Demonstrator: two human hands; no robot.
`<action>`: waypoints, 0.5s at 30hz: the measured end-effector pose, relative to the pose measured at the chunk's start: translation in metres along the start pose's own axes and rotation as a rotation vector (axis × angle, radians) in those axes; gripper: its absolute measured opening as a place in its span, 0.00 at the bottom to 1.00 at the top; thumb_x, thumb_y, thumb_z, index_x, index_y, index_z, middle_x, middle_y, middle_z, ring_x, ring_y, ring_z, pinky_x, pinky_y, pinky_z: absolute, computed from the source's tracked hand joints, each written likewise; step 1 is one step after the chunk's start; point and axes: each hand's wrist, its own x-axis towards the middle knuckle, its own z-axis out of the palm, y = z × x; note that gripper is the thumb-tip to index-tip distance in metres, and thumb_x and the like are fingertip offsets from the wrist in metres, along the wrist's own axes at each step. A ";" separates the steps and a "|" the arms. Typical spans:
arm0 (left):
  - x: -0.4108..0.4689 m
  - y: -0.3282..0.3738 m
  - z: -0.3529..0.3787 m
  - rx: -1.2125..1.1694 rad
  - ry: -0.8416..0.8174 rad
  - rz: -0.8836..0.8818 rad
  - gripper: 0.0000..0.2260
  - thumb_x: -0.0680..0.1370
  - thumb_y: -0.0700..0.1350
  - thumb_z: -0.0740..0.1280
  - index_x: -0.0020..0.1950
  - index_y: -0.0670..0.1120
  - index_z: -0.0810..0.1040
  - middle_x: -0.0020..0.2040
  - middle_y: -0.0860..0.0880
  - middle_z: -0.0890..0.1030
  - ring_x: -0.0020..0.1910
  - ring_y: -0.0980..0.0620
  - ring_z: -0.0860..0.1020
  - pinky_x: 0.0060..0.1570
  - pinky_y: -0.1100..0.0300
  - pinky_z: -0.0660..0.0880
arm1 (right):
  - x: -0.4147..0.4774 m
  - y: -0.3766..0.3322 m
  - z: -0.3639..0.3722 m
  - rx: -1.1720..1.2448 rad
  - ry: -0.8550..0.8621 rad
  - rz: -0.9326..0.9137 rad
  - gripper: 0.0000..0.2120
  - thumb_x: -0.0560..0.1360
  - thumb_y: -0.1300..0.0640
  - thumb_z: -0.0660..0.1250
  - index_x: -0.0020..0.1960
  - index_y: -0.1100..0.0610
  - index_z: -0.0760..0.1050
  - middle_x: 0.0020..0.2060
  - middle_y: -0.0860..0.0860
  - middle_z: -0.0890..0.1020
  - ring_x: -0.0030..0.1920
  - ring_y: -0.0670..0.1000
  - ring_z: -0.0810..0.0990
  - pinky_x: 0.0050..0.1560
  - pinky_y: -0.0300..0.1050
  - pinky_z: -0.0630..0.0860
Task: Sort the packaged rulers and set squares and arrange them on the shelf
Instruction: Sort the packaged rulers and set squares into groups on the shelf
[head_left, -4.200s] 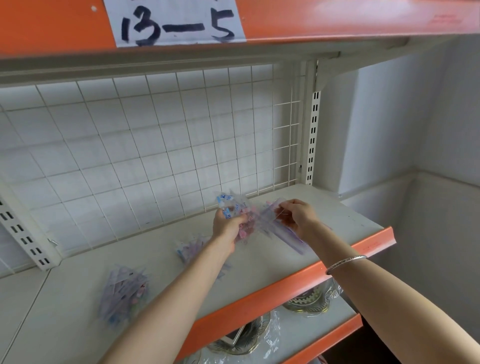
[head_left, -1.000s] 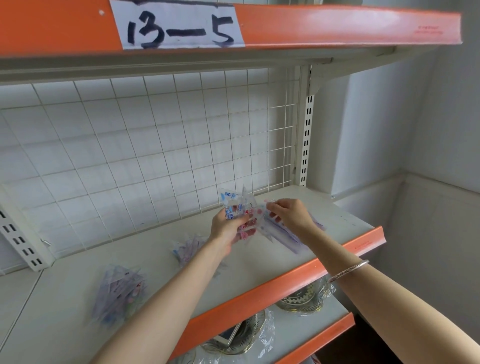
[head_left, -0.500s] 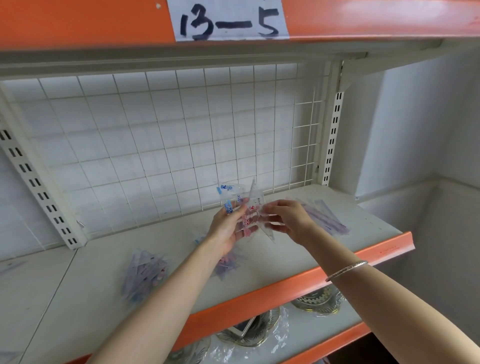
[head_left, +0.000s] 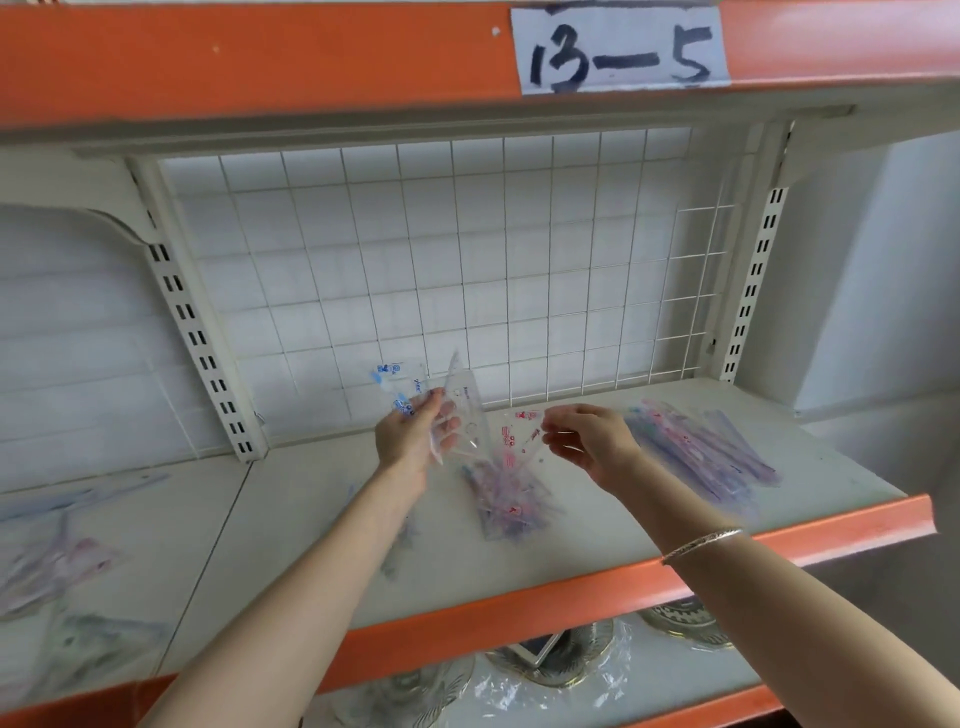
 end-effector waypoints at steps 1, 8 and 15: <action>0.002 0.005 -0.008 0.021 0.044 0.042 0.08 0.76 0.42 0.70 0.53 0.40 0.80 0.37 0.48 0.82 0.29 0.53 0.80 0.32 0.60 0.77 | -0.001 0.001 0.006 -0.014 -0.002 0.001 0.03 0.73 0.70 0.66 0.47 0.66 0.76 0.35 0.58 0.79 0.34 0.53 0.78 0.35 0.41 0.78; 0.011 0.044 -0.062 0.102 0.168 0.164 0.11 0.76 0.42 0.70 0.57 0.40 0.79 0.37 0.48 0.81 0.26 0.57 0.78 0.28 0.65 0.74 | -0.006 0.020 0.070 -0.220 -0.120 0.025 0.09 0.71 0.73 0.68 0.49 0.66 0.75 0.34 0.60 0.80 0.30 0.54 0.79 0.31 0.41 0.80; 0.009 0.068 -0.100 0.116 0.198 0.191 0.07 0.77 0.42 0.69 0.53 0.41 0.79 0.38 0.48 0.81 0.23 0.61 0.77 0.27 0.66 0.76 | -0.011 0.040 0.134 -0.305 -0.313 0.064 0.09 0.70 0.73 0.68 0.47 0.65 0.75 0.34 0.60 0.81 0.31 0.54 0.81 0.37 0.42 0.81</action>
